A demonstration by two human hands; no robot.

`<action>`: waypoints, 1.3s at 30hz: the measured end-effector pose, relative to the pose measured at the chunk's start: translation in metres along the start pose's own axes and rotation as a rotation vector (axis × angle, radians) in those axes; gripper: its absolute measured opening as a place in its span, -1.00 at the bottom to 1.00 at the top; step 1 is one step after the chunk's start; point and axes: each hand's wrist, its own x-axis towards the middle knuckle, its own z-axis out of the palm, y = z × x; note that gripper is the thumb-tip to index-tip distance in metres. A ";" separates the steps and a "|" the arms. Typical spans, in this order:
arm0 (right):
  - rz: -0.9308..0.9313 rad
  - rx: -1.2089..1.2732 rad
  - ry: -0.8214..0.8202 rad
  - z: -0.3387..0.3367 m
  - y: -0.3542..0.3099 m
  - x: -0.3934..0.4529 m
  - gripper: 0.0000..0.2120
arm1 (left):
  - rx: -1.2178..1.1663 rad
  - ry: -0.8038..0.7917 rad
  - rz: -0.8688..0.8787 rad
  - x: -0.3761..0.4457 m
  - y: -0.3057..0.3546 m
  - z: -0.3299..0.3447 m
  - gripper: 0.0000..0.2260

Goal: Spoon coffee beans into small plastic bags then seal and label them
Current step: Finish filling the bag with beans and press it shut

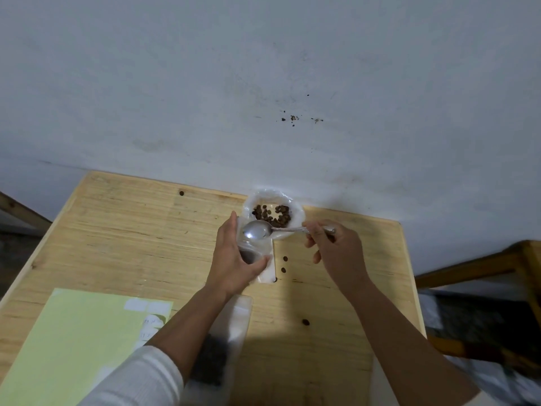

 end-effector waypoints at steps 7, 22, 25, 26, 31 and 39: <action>0.202 -0.203 -0.162 -0.014 0.031 -0.016 -0.92 | 0.045 0.019 0.045 -0.004 0.006 -0.004 0.00; 0.551 0.060 0.367 0.000 0.101 -0.002 -0.89 | 0.134 0.007 0.101 -0.015 0.006 -0.004 0.02; 0.514 -0.053 0.349 0.004 0.106 0.001 -0.86 | 0.134 0.000 0.107 -0.019 0.007 -0.006 0.03; 0.505 -0.087 0.345 0.005 0.107 0.002 -0.85 | 0.132 -0.003 0.108 -0.020 0.008 -0.006 0.04; 0.455 -0.209 0.358 0.008 0.105 0.004 -0.82 | 0.097 -0.020 0.102 -0.023 0.013 -0.009 0.05; 0.126 0.171 -0.156 0.021 0.012 -0.005 -0.86 | -0.010 -0.043 0.182 -0.029 0.040 -0.018 0.04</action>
